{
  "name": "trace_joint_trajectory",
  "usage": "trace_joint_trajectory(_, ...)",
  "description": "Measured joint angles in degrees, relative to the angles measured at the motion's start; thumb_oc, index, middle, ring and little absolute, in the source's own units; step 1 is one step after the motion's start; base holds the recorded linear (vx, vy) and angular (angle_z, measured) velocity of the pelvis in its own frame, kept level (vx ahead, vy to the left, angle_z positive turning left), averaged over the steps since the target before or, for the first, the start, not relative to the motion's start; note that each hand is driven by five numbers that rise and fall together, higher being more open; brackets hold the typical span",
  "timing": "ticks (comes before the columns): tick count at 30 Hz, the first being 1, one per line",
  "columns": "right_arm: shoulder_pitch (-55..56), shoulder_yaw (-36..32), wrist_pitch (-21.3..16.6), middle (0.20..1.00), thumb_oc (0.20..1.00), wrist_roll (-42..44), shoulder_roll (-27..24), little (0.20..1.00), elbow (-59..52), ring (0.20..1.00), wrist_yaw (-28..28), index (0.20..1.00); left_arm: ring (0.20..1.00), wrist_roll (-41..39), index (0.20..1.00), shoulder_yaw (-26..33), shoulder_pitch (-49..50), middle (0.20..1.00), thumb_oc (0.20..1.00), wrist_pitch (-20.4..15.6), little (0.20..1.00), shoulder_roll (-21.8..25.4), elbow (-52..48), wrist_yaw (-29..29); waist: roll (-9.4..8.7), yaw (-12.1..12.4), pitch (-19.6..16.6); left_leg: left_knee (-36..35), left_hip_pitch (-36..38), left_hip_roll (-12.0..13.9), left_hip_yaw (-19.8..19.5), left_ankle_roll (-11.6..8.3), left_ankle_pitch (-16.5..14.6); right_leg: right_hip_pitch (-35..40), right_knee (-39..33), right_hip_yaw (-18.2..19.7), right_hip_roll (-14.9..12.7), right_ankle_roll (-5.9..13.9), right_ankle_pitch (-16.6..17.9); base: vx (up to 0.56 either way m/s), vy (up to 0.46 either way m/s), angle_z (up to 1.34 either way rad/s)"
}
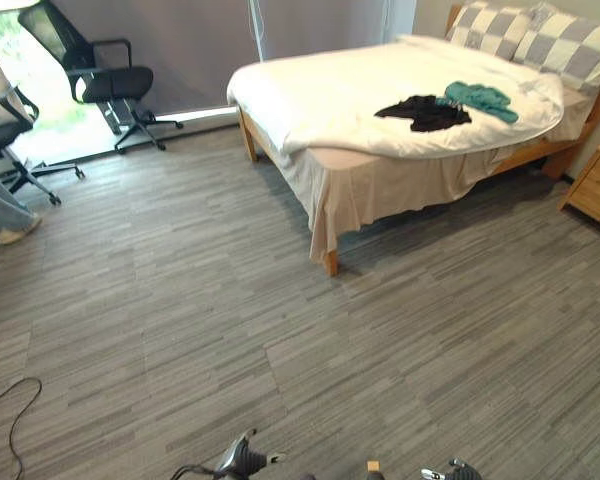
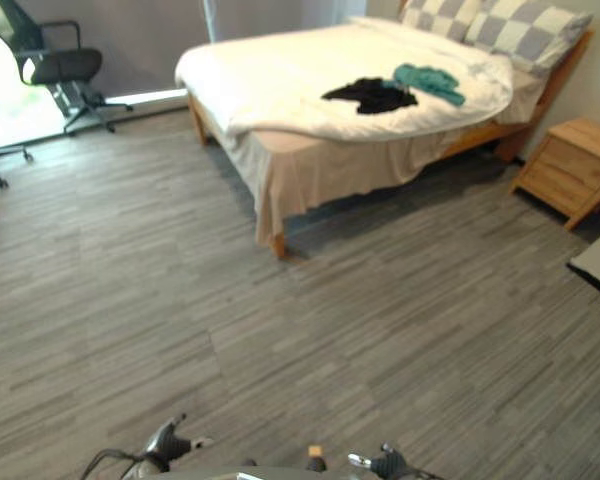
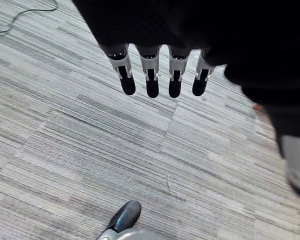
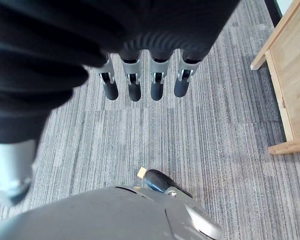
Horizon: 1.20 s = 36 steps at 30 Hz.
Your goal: Tidy up the quilt and then pick up the clothes from the bed and put them into the laundry hamper.
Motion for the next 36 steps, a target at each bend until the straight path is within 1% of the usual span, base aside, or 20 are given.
trace_joint_trajectory(4,-2.0,-0.3,-0.6,1.0,1.0,0.0,0.4,1.0,-1.1,1.0,-0.4,1.0,1.0,1.4,1.0,0.2,-2.0,1.0,1.0,0.1,1.0,0.4,0.0,0.1,-1.03,-0.1,4.4,0.0,0.1,-0.5,0.3,0.18,0.2,-0.3,0.0,0.7,-0.4,-0.32,0.6,0.01,0.029,-0.05)
trace_joint_trajectory(14,-4.0,-1.6,-0.6,1.0,1.0,0.3,0.7,1.0,-0.9,1.0,-0.5,1.0,1.0,1.7,1.0,2.1,-3.9,1.0,1.0,0.1,1.0,0.2,0.4,0.4,-1.53,0.0,6.6,0.0,-0.1,-0.6,0.9,0.36,-0.7,-1.1,0.6,3.0,-0.5,-0.28,0.6,0.0,0.045,-0.05)
trace_joint_trajectory(16,-5.8,-2.7,-0.6,1.0,1.0,0.8,0.6,1.0,-0.2,1.0,-0.6,1.0,1.0,1.2,1.0,2.6,-5.3,1.0,1.0,0.1,1.0,-0.1,0.3,0.8,-0.62,0.0,8.6,0.0,-1.0,0.4,1.4,0.62,-1.6,-4.9,6.5,3.2,0.6,0.04,0.6,0.01,0.038,-0.3)
trace_joint_trajectory(17,-8.3,-4.8,-0.7,1.0,1.0,1.5,0.5,1.0,-0.3,1.0,-0.6,1.0,1.0,0.8,1.0,2.5,-6.4,1.0,1.0,0.1,1.0,0.2,0.1,1.0,0.53,-0.1,11.4,0.0,-0.7,2.1,1.8,1.1,-1.4,-11.3,17.4,1.8,1.4,2.25,-0.4,0.17,-0.009,-0.34)
trace_joint_trajectory(18,-9.6,-6.2,-0.8,1.0,1.0,2.7,0.5,1.0,-0.7,1.0,-0.8,1.0,1.0,0.8,1.0,2.5,-7.0,1.0,1.0,0.5,1.0,0.3,0.4,1.0,0.78,-0.7,12.8,0.4,-0.3,2.6,1.9,1.47,-1.5,-16.4,25.9,-2.0,-0.2,4.92,-3.6,0.27,-0.071,-0.23)
trace_joint_trajectory(19,-9.7,-7.3,-0.7,1.0,1.0,3.2,0.5,1.0,-0.5,1.0,-0.9,1.0,1.0,0.8,1.0,2.5,-7.1,1.0,1.0,0.6,1.0,-0.2,0.5,1.0,1.06,-0.7,13.1,0.2,0.1,2.6,2.1,1.73,-1.6,-18.4,29.6,-4.7,-2.2,5.92,-4.4,0.28,-0.071,0.05)
trace_joint_trajectory(20,-9.9,-8.4,-0.6,1.0,1.0,3.2,0.4,1.0,-0.4,1.0,-1.0,1.0,1.0,0.8,1.0,2.6,-6.6,1.0,1.0,0.6,1.0,-0.4,0.7,1.0,0.95,-1.2,12.9,0.1,0.6,2.7,2.3,1.68,-1.9,-19.5,31.1,-8.4,-4.7,5.72,-4.8,0.35,-0.163,0.04)
trace_joint_trajectory(22,-10.2,-9.2,-0.6,1.0,1.0,3.7,0.4,1.0,-0.5,1.0,-1.4,1.0,1.0,0.8,1.0,3.0,-5.9,1.0,1.0,0.5,1.0,-0.7,1.6,0.9,0.47,-1.3,12.7,0.1,1.8,3.0,2.7,1.32,-2.8,-20.4,26.5,-10.4,-7.9,5.85,-4.8,0.41,-0.219,-0.03)
trace_joint_trajectory(23,-9.3,-9.2,-0.7,1.0,1.0,4.5,0.5,1.0,-0.7,1.0,-1.7,1.0,1.0,0.8,1.0,3.3,-5.9,1.0,1.0,0.6,1.0,-0.7,2.6,1.1,0.36,-1.4,12.8,0.4,2.3,3.0,2.7,0.63,-3.4,-20.9,24.2,-9.3,-7.9,5.81,-4.8,0.38,-0.191,-0.12)
trace_joint_trajectory(24,-9.1,-9.3,-1.4,1.0,1.0,5.8,1.1,1.0,-0.5,1.0,-1.9,1.0,1.0,1.0,1.0,3.3,-6.4,1.0,1.0,0.7,1.0,-0.6,6.1,1.1,0.31,-1.8,12.8,0.4,2.6,3.3,2.7,-0.38,-4.1,-20.0,13.9,-4.3,-7.2,5.95,-4.7,0.25,-0.12,-0.06)
trace_joint_trajectory(25,-9.0,-9.3,-1.5,1.0,1.0,6.6,1.2,1.0,-0.4,1.0,-1.9,1.0,1.0,1.0,1.0,3.5,-6.8,1.0,1.0,0.7,1.0,-0.3,7.6,1.0,0.26,-2.3,12.7,0.4,2.6,3.3,2.6,-0.88,-4.5,-19.8,8.1,-2.7,-7.4,6.07,-4.5,0.29,-0.13,0.0)
trace_joint_trajectory(26,-9.0,-9.7,-1.6,1.0,1.0,7.6,1.2,1.0,-0.5,1.0,-1.9,1.0,1.0,1.0,1.0,3.6,-6.5,1.0,1.0,0.8,1.0,-0.9,7.9,0.9,-0.18,-2.9,12.5,0.4,2.7,3.3,2.6,-0.88,-4.8,-19.8,3.4,-2.6,-7.5,6.37,-4.0,0.46,-0.209,0.04)
trace_joint_trajectory(27,-8.1,-10.2,-1.9,1.0,1.0,8.0,1.3,1.0,0.0,1.0,-1.9,1.0,1.0,1.2,1.0,3.6,-5.7,1.0,1.0,0.9,1.0,-0.7,8.0,0.8,0.4,-4.0,12.7,0.4,4.8,3.4,2.6,-2.25,-6.4,-20.0,1.1,-1.7,-9.2,6.92,-3.1,0.63,-0.301,0.06)
trace_joint_trajectory(29,-6.1,-11.3,-1.7,1.0,1.0,8.1,1.1,1.0,0.8,1.0,-1.8,1.0,1.0,2.0,1.0,3.6,-4.2,1.0,1.0,1.1,1.0,-1.3,9.0,0.5,1.11,-5.0,10.8,0.1,8.3,4.9,2.8,-4.82,-9.6,-18.6,0.9,-3.0,-9.8,6.02,-2.1,0.58,-0.291,0.02)
trace_joint_trajectory(30,-5.0,-11.1,-1.7,1.0,1.0,8.0,0.3,1.0,1.3,1.0,-1.6,1.0,1.0,2.0,1.0,3.5,-3.6,1.0,1.0,1.2,1.0,-1.5,9.4,0.4,2.63,-4.9,10.0,0.0,10.4,6.9,3.1,-6.18,-11.2,-18.2,2.8,-4.8,-8.5,5.49,1.0,0.54,-0.314,0.0)
trace_joint_trajectory(31,-4.3,-10.3,-1.5,1.0,1.0,7.7,-1.3,1.0,1.8,1.0,-1.5,1.0,1.0,2.1,1.0,3.5,-3.4,1.0,1.0,1.3,1.0,-3.1,9.9,-0.1,6.06,-6.0,8.5,0.9,12.3,10.4,2.9,-7.2,-11.7,-17.5,5.2,-5.7,-5.6,5.35,2.8,0.45,-0.312,0.12)
trace_joint_trajectory(32,-4.0,-9.6,-1.2,1.0,1.0,7.3,-1.8,1.0,2.1,1.0,-1.5,1.0,1.0,2.2,1.0,3.4,-3.1,1.0,1.0,1.2,1.0,-3.6,9.5,-0.1,7.11,-6.3,7.8,3.2,12.2,11.9,2.8,-8.57,-11.2,-16.4,5.5,-6.0,-4.2,4.34,3.8,0.4,-0.357,0.19)
trace_joint_trajectory(34,-3.0,-8.7,-1.2,1.0,1.0,6.8,-2.0,1.0,3.5,1.0,-0.8,1.0,1.0,3.4,1.0,2.1,-3.7,1.0,1.0,0.1,1.0,-4.2,8.3,0.0,5.01,-5.3,6.7,25.3,5.1,14.1,2.4,-10.28,-8.7,-10.3,1.1,-5.6,-2.1,1.75,3.9,0.37,-0.352,-0.3)
trace_joint_trajectory(35,-2.6,-7.7,-1.2,1.0,1.0,6.7,-1.6,1.0,3.1,1.0,-0.8,1.0,1.0,3.6,1.0,2.8,-3.9,1.0,1.0,0.1,1.0,-3.6,7.6,0.0,4.21,-4.1,5.4,33.6,1.1,13.5,0.6,-11.68,-6.8,-9.0,0.1,-5.4,-1.8,-1.7,5.0,0.41,-0.316,-0.7)
trace_joint_trajectory(36,-2.3,-6.9,-1.0,1.0,1.0,6.4,-2.1,1.0,2.7,1.0,-0.8,1.0,1.0,3.6,1.0,4.5,-3.5,1.0,1.0,0.1,1.0,-3.9,6.9,0.2,3.97,-3.9,4.8,38.9,-2.0,12.9,-2.1,-13.43,-5.3,-8.3,-0.1,-5.1,-0.9,-3.14,4.5,0.42,-0.262,-0.54)
